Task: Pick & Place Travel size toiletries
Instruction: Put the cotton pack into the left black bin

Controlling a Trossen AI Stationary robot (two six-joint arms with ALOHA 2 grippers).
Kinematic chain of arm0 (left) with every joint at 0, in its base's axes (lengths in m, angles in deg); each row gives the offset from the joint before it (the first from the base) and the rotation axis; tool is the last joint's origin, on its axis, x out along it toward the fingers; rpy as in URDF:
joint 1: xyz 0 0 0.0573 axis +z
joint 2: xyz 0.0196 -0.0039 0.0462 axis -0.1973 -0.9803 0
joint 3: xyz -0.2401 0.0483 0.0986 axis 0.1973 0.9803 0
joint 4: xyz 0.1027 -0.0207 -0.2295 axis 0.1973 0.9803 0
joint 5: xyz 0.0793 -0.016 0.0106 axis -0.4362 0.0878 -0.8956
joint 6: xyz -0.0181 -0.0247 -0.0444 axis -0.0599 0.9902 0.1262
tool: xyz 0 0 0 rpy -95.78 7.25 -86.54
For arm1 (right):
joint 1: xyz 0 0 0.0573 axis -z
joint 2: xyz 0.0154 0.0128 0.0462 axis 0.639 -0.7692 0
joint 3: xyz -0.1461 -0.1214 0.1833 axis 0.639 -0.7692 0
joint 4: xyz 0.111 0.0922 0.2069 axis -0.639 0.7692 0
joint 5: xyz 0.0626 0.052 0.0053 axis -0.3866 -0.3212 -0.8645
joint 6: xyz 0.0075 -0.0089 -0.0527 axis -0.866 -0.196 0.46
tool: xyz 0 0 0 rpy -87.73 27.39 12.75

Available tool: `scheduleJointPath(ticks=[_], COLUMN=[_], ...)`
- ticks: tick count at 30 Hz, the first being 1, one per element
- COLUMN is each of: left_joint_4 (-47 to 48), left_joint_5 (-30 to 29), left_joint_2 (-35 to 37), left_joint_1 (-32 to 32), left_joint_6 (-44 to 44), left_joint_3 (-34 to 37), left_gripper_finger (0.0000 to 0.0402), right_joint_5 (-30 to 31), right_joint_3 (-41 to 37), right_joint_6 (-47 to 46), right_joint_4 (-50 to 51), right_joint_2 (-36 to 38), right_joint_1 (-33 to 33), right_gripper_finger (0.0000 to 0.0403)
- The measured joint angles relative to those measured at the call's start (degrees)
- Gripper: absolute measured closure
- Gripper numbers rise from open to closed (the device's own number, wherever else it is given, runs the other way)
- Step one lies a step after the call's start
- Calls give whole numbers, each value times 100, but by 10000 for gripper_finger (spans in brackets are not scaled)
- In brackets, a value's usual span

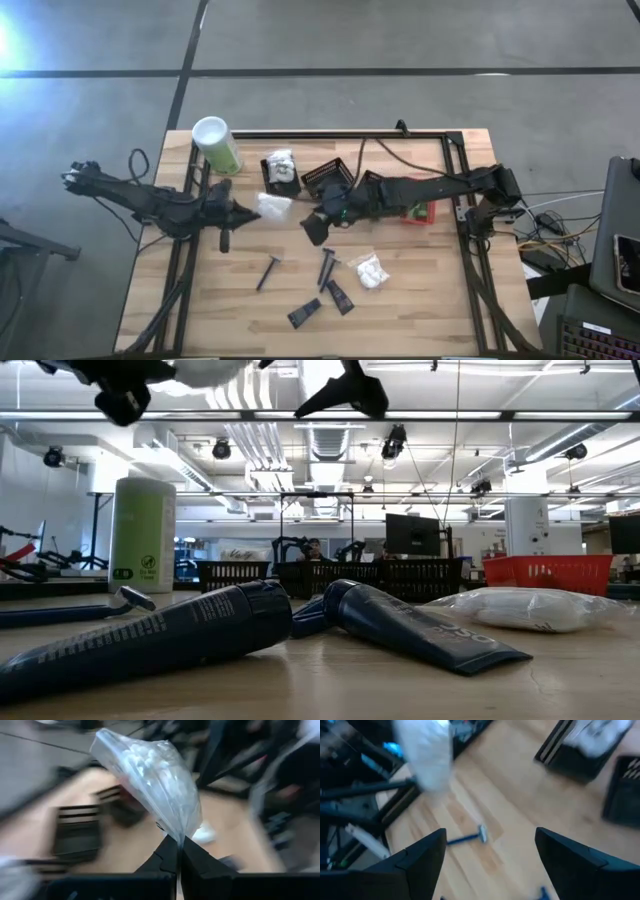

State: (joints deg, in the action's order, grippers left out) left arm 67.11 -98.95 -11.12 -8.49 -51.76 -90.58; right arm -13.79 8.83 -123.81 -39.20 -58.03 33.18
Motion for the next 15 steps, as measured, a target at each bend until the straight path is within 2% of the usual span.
scheduleJointPath(ticks=[2,5,15], left_joint_4=[673,1048,1412], left_joint_5=[-522,-1028,-1278], left_joint_2=[-76,-179,-829], left_joint_1=[1,1,1], left_joint_6=[-262,-719,-2577], left_joint_3=[-367,-850,-1914], left_gripper_finger=[398,398,397], right_joint_5=[84,158,216], right_joint_3=[-1,-2,7], right_joint_6=[71,246,1279], right_joint_4=[18,-10,-279], right_joint_2=[138,342,838], right_joint_1=[58,137,364], right_gripper_finger=[111,121,147])
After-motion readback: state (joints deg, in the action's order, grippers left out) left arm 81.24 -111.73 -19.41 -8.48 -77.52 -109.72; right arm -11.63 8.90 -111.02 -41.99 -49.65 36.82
